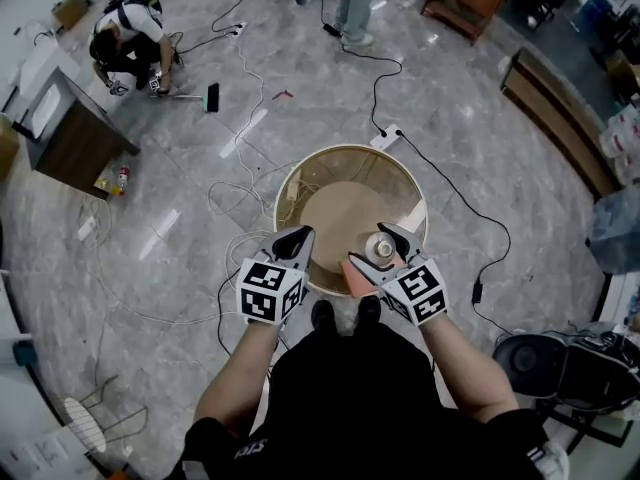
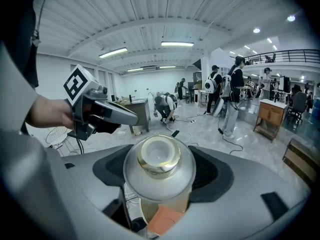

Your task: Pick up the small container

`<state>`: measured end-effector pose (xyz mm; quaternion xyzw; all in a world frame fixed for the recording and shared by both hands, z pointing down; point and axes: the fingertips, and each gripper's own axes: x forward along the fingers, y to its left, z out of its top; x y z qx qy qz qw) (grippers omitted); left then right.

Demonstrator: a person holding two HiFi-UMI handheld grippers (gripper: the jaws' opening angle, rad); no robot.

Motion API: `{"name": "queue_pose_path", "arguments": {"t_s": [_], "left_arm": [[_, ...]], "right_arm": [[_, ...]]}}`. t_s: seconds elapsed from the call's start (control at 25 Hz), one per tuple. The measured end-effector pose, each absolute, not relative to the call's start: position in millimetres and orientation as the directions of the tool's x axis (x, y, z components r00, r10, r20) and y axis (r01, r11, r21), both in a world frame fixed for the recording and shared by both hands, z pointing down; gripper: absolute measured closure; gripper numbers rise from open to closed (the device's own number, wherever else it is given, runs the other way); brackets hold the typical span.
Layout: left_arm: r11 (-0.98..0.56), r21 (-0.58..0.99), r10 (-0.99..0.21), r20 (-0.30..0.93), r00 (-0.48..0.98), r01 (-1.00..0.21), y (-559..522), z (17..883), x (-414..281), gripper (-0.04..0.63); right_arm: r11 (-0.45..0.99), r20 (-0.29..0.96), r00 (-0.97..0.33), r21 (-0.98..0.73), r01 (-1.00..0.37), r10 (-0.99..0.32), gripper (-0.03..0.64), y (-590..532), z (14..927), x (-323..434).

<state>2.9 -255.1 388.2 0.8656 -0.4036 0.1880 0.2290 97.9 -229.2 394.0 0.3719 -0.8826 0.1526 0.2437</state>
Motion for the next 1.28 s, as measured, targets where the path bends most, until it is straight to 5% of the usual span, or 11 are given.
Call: {"name": "queue_pose_path", "arguments": {"t_s": [0.72, 1.28], "left_arm": [[-0.571, 0.076, -0.732, 0.404, 0.549, -0.817, -236.1, 277.4, 59.7, 0.569], [-0.556, 0.069, -0.755, 0.374, 0.538, -0.829, -232.7, 268.9, 58.2, 0.569]], "right_arm": [[0.723, 0.394, -0.686, -0.073, -0.687, -0.611, 0.272, -189.6, 267.6, 172.4], [0.686, 0.348, -0.657, -0.050, -0.726, -0.669, 0.272, -195.9, 263.9, 191.7]]}}
